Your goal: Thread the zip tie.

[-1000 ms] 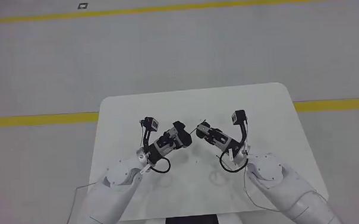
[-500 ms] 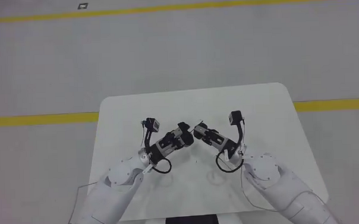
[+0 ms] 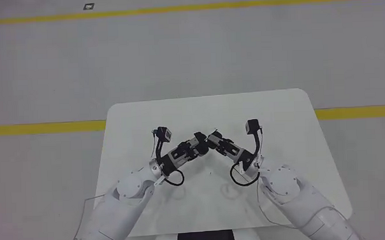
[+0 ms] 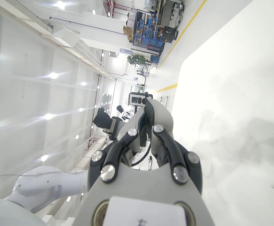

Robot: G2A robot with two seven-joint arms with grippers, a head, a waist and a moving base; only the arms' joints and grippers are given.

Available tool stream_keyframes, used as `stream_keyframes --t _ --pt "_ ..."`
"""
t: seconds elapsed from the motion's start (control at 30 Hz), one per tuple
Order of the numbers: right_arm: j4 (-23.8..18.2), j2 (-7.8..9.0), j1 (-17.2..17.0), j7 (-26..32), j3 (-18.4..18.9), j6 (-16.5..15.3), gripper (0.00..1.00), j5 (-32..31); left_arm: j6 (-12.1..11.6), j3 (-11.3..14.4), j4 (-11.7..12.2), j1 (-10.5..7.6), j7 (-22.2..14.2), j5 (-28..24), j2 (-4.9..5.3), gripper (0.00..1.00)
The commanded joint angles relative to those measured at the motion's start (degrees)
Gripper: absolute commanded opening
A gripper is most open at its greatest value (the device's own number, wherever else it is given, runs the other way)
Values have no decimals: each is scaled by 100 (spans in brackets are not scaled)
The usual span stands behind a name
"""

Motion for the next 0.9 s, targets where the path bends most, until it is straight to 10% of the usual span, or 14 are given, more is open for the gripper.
stream_keyframes --t 0.0,0.27,0.87 --pt "-13 -9 -9 11 20 10 0 -38 23 2 8 -5 41 26 4 42" --pt "-92 -48 -59 -20 68 80 0 -247 70 23 15 -8 147 112 19 13" --pt "-217 -129 -177 -117 202 156 0 -584 157 59 38 -28 255 204 54 21"
